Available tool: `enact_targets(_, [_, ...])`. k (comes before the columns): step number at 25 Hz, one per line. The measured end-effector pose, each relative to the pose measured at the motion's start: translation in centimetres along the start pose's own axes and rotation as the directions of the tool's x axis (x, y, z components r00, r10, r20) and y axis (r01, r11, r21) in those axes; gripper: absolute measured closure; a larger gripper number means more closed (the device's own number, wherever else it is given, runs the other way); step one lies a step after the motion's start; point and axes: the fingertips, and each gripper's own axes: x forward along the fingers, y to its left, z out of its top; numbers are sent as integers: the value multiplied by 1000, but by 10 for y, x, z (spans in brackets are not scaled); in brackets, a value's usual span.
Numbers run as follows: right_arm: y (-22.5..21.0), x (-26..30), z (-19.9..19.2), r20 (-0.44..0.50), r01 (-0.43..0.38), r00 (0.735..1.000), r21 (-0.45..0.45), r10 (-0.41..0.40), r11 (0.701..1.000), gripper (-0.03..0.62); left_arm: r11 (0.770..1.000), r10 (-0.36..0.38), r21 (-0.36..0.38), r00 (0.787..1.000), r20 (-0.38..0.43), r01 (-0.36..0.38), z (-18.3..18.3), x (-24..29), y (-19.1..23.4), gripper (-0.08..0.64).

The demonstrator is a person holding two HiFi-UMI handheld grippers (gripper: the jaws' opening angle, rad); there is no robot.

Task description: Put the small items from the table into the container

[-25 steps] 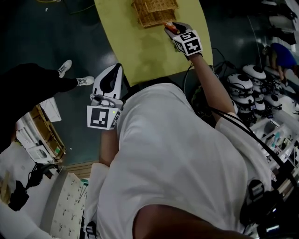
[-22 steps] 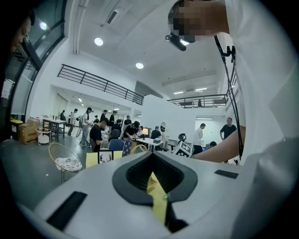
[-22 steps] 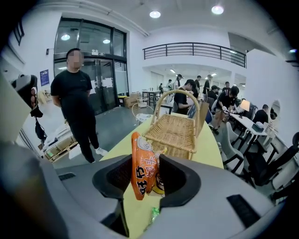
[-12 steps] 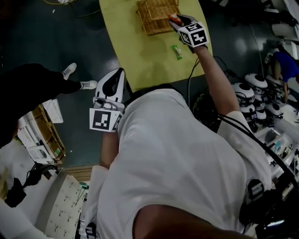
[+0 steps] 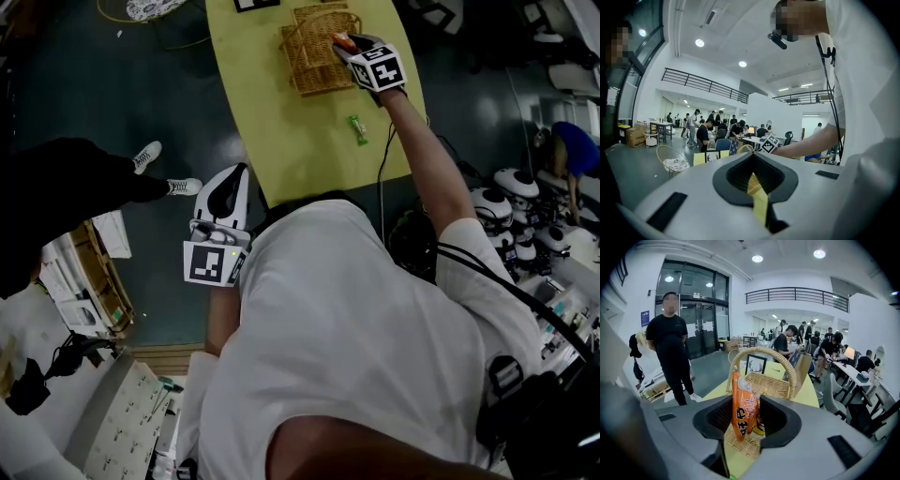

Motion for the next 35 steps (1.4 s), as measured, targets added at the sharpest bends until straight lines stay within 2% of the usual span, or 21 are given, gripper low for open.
enact_targets(5, [3, 14, 1, -22, -7, 1000, -13, 7, 1000, 416, 1000, 27, -8, 1000, 1, -27, 1, -9, 4, 552])
enact_targets(10, [6, 18, 10, -7, 2, 1000, -16, -2, 1000, 414, 999, 37, -18, 999, -3, -37, 1, -13, 9, 552])
enact_targets(13, [-1, 22, 6, -8, -6, 1000, -1, 6, 1000, 363, 999, 34, -23, 999, -4, -34, -2, -4, 8, 552])
enact_targets(15, [-10, 24, 0, -11, -3, 1000, -1, 3, 1000, 356, 999, 31, -26, 1000, -5, -31, -6, 6, 6, 552])
enact_targets(35, [-15, -11, -6, 4, 25, 1000, -7, -25, 1000, 354, 1000, -10, 5, 1000, 29, 10, -1, 10, -4, 552])
